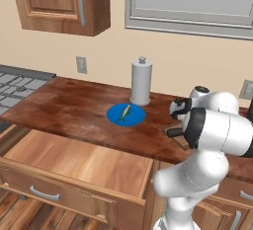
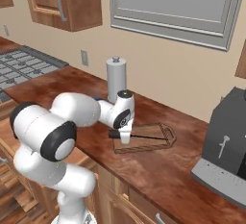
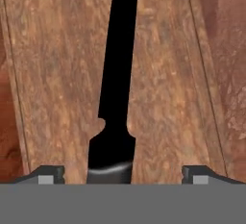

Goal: Pick up the knife from the drawer and place it on the cutting board. Then place the meat from the plate to the cutting board.

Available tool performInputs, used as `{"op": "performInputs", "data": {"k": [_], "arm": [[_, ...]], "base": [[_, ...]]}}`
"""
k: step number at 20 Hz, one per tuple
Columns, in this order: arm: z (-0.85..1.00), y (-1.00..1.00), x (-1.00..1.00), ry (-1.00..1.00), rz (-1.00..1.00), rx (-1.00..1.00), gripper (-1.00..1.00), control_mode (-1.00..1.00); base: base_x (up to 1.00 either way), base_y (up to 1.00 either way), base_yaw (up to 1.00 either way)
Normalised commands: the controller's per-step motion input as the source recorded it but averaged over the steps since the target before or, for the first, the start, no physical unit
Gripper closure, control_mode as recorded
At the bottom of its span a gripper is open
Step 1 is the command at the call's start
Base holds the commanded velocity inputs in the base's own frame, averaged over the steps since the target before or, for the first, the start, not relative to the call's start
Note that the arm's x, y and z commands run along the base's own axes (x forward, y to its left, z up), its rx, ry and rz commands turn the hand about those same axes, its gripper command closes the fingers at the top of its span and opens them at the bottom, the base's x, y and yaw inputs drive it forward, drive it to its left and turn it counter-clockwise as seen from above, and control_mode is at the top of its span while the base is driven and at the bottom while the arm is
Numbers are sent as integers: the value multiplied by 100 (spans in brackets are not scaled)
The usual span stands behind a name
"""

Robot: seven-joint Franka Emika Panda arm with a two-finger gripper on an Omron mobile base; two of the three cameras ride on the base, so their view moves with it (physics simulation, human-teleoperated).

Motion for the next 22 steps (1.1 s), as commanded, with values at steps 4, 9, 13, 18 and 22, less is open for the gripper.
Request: {"op": "performInputs", "data": {"k": [4,9,13,18,22], "arm": [[64,-10,-4,-2,0,0,-100,-100],[55,5,-6,-2,12,0,-100,-100],[74,5,0,0,31,0,-100,-100],[57,9,0,0,32,-3,-100,-100],[22,30,6,0,26,-14,-100,-100]], "base": [[0,0,0],[0,0,0],[0,0,0],[0,0,0],[0,0,0]]}}
